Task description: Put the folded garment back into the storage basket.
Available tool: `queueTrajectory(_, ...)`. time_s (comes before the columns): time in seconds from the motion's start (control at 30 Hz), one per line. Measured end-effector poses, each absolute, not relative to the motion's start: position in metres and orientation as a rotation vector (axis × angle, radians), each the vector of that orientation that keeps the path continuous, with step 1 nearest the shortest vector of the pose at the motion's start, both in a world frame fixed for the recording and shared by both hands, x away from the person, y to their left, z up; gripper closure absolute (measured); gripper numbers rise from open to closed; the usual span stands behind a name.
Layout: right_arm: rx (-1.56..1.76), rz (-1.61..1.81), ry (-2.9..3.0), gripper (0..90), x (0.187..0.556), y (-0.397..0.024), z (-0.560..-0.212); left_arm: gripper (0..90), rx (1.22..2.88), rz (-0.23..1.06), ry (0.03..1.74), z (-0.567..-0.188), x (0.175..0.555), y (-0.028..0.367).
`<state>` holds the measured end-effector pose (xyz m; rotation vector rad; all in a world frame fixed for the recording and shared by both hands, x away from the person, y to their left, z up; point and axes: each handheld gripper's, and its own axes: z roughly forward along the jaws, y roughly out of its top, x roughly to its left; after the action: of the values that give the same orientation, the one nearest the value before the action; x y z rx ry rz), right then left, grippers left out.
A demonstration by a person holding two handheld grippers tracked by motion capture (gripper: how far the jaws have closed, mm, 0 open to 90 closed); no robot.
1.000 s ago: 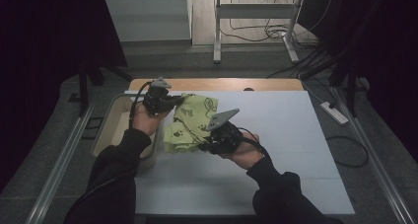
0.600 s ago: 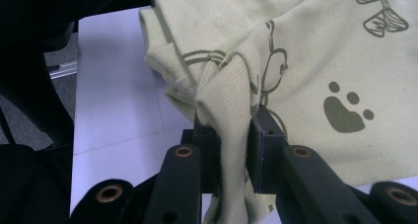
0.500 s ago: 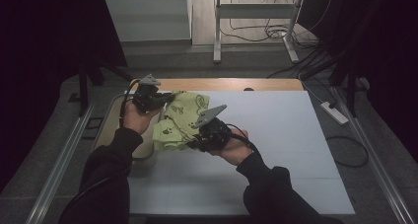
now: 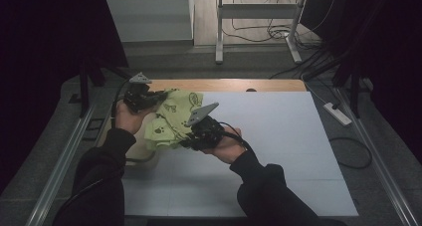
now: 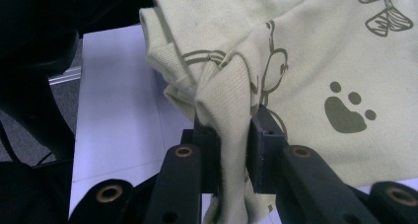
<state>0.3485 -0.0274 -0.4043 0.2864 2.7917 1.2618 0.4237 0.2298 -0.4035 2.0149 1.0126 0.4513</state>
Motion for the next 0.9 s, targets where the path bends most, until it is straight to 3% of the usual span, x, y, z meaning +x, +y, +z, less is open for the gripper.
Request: queueTrajectory(0.9,0.239,1.269,2.788,77.3,0.355,0.027,-0.406,84.2,1.966,0.487,1.111,-0.405,0.42,0.283)
